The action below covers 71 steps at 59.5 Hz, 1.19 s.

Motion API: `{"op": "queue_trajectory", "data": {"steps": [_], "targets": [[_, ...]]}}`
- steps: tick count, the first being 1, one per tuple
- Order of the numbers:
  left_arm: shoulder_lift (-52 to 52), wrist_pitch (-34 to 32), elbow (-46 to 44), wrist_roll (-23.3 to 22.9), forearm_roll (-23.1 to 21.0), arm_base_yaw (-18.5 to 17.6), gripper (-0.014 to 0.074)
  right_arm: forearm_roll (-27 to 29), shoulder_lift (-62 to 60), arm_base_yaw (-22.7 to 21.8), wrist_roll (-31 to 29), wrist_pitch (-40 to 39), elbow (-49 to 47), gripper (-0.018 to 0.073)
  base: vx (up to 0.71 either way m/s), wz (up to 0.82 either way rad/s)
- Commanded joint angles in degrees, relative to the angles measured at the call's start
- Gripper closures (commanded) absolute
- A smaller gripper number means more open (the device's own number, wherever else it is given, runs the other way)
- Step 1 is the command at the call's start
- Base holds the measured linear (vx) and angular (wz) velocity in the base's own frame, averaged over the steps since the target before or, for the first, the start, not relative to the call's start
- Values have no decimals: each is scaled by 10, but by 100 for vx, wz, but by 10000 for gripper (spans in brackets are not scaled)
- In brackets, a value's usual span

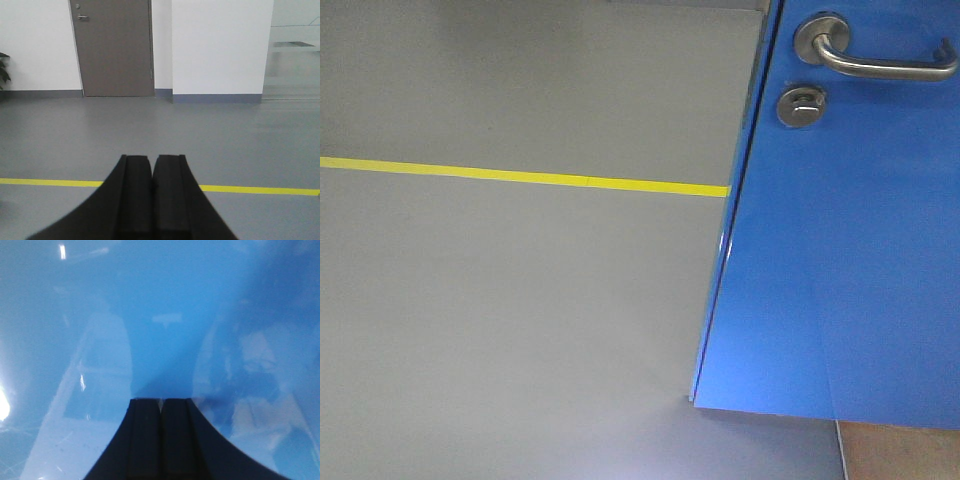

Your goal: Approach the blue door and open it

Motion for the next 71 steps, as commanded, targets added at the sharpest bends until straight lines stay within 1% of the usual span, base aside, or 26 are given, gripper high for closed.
{"op": "queue_trajectory", "data": {"steps": [1, 23, 71], "targets": [[-8, -48, -16, -4, -1, 0, 524, 23, -20, -1, -3, -16, -18, 561, 15, -11], [-8, -48, -16, -4, -1, 0, 524, 23, -20, -1, -3, -15, -18, 561, 10, -8], [-8, -48, -16, -4, -1, 0, 524, 23, -20, -1, -3, -15, -18, 561, 0, 0]]}}
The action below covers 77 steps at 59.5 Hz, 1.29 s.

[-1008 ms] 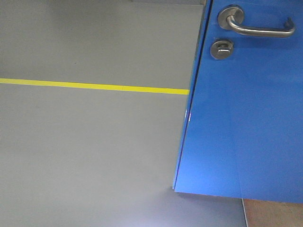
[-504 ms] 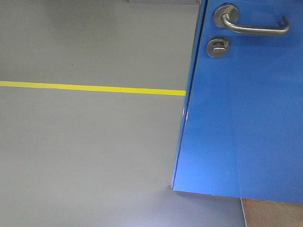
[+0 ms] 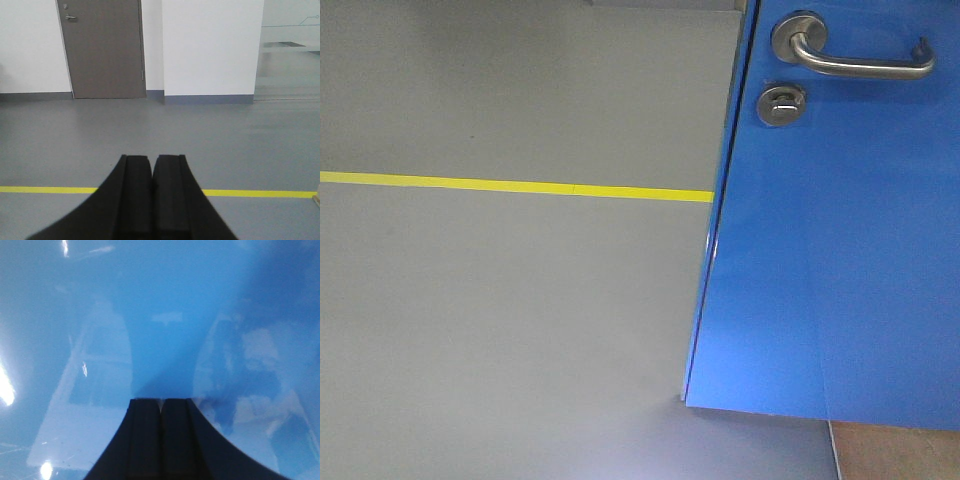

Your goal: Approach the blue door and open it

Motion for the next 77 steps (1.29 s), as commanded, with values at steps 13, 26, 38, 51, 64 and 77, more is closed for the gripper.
{"op": "queue_trajectory", "data": {"steps": [13, 26, 38, 51, 64, 77], "targets": [[-8, -48, -16, -4, -1, 0, 524, -66, -27, -1, -3, -79, -18, 561, 0, 0], [-8, -48, -16, -4, -1, 0, 524, -495, -81, 1, -3, 5, -18, 561, 0, 0], [-8, -48, -16, -4, -1, 0, 524, -706, -150, 1, -3, 153, 19, 561, 0, 0], [-8, -48, -16, -4, -1, 0, 524, -761, -301, 1, -3, -112, 285, 561, 0, 0], [-8, -48, -16, -4, -1, 0, 524, -829, -470, 1, -3, -253, 539, 561, 0, 0], [-8, -48, -16, -4, -1, 0, 524, -815, -673, 3, 4, -254, 708, 561, 0, 0]]}}
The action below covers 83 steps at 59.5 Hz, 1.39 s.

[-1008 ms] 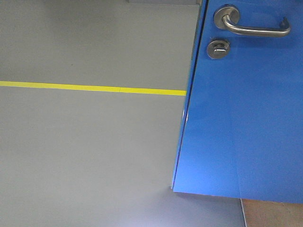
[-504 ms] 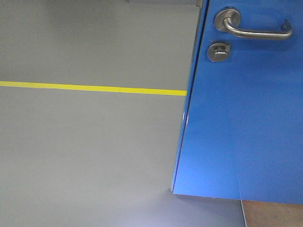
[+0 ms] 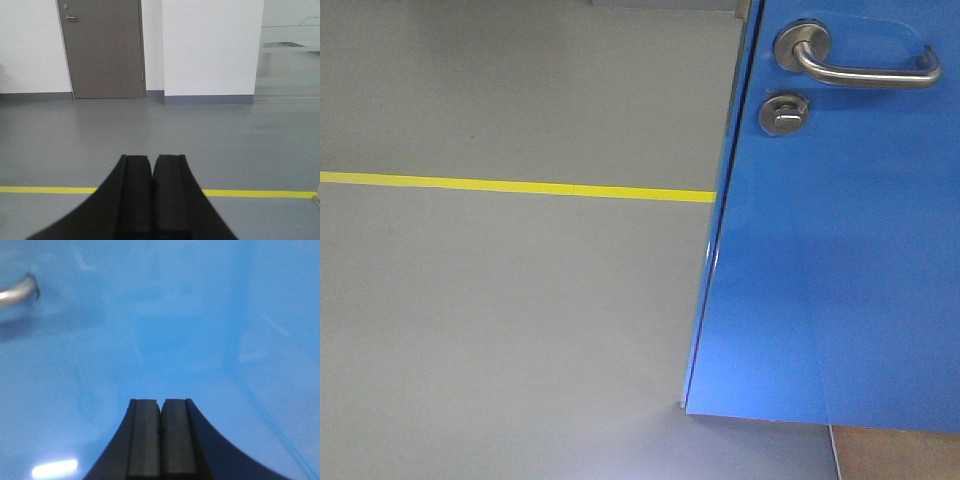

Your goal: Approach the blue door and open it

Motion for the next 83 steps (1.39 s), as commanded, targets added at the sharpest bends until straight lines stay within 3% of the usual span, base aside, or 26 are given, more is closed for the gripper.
{"op": "queue_trajectory", "data": {"steps": [1, 13, 24, 31, 40, 49, 83], "targets": [[-8, -48, -16, -4, -1, 0, 524, 16, -77, 3, 3, -56, 40, 561, 0, 0], [-8, -48, -16, -4, -1, 0, 524, 17, -218, 56, 3, -58, 134, 561, 0, 0], [-8, -48, -16, -4, -1, 0, 524, 28, -255, 63, -4, -108, 220, 561, 0, 0], [-8, -48, -16, -4, -1, 0, 524, 27, -255, 63, -16, -118, 219, 561, 0, 0], [-8, -48, -16, -4, -1, 0, 524, 33, -255, 62, -73, -146, 219, 561, 0, 0], [-8, -48, -16, -4, -1, 0, 524, 64, -255, 62, -74, -133, 219, 561, 0, 0], [-8, -48, -16, -4, -1, 0, 524, 64, -255, 62, -74, -131, 219, 561, 0, 0]]}}
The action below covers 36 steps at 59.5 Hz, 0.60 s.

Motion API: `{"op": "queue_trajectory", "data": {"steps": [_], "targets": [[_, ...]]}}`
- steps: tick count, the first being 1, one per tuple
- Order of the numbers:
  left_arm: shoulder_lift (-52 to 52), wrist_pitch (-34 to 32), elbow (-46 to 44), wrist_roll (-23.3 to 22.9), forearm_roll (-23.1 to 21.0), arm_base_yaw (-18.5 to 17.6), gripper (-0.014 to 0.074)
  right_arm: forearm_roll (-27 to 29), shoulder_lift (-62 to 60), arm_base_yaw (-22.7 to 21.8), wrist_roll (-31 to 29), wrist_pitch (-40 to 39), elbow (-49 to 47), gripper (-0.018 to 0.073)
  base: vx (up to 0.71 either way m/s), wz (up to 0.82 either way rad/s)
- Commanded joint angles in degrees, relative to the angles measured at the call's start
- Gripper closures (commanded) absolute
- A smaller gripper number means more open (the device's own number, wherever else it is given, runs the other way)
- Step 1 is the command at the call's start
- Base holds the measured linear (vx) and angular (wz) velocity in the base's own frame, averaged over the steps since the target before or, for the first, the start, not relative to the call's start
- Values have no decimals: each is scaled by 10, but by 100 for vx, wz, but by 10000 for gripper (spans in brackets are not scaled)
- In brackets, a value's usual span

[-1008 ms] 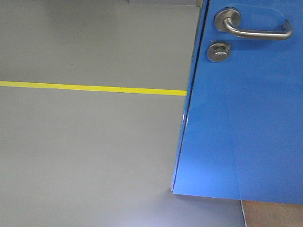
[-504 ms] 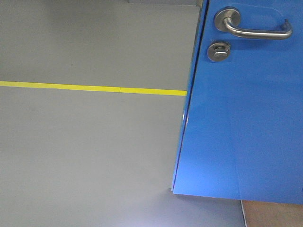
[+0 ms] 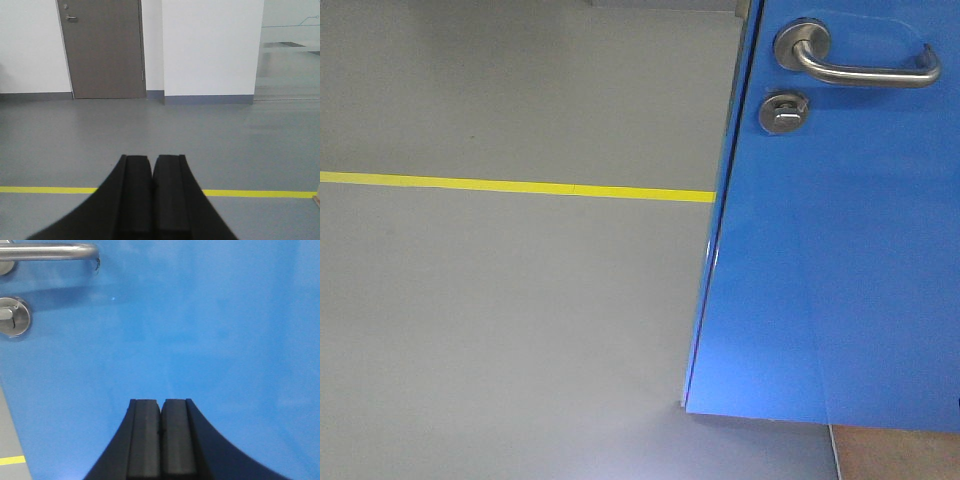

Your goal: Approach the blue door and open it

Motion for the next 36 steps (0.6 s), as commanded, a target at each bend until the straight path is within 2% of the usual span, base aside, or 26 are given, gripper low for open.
{"op": "queue_trajectory", "data": {"steps": [1, 36], "targets": [[-8, -48, -16, -4, -1, 0, 524, 0, -6, 0, -7, -47, 1, 561, 0, 0], [-8, -48, -16, -4, -1, 0, 524, 0, -6, 0, -7, -47, 1, 561, 0, 0]]}}
